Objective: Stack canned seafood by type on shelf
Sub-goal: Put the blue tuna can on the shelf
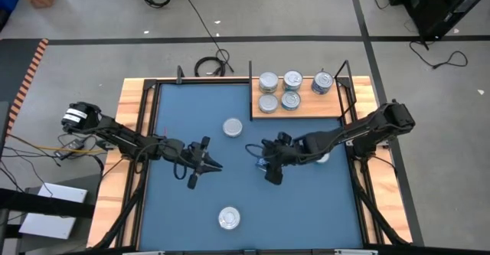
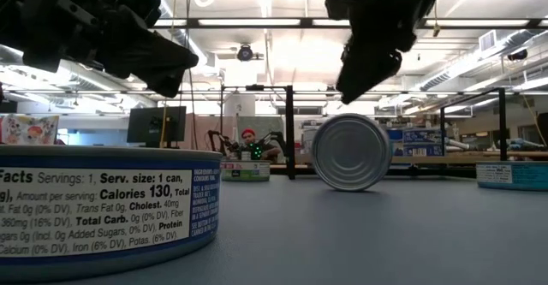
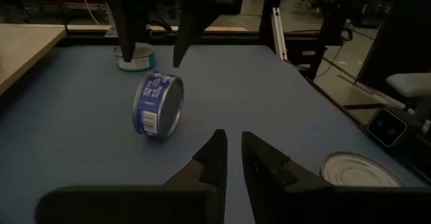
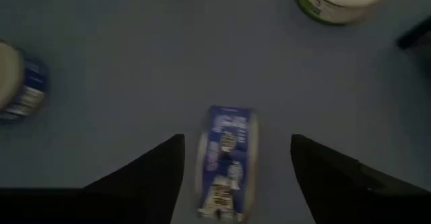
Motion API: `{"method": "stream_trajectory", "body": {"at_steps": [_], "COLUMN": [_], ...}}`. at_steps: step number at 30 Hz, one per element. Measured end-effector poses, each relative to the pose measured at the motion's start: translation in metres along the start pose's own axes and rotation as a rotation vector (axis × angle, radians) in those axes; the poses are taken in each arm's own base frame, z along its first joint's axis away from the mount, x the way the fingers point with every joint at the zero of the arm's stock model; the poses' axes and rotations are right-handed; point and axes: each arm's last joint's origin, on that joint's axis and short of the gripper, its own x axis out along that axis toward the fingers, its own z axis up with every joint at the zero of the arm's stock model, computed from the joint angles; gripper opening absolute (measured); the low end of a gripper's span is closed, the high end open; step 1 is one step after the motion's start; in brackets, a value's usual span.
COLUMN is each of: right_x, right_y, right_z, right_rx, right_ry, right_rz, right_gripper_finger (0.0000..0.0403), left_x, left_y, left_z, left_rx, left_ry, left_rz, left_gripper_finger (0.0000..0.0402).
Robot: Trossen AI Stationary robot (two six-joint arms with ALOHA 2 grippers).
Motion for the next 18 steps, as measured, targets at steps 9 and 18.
{"method": "stream_trajectory", "body": {"at_steps": [9, 18], "right_x": [0.021, 0.033], "right_y": [0.014, 0.023], "right_z": [0.003, 0.006], "right_rx": [-0.032, -0.037], "right_ry": [0.166, 0.242], "right_rz": [-0.145, -0.118], "right_gripper_finger": [0.0286, 0.0272], "left_x": [0.0, 0.0], "left_y": [0.001, 0.001], "left_z": [0.0, -0.002], "left_rx": [-0.001, 0.001], "left_ry": [0.004, 0.017], "left_rz": [0.016, 0.017], "left_gripper_finger": [0.005, 0.005]}}
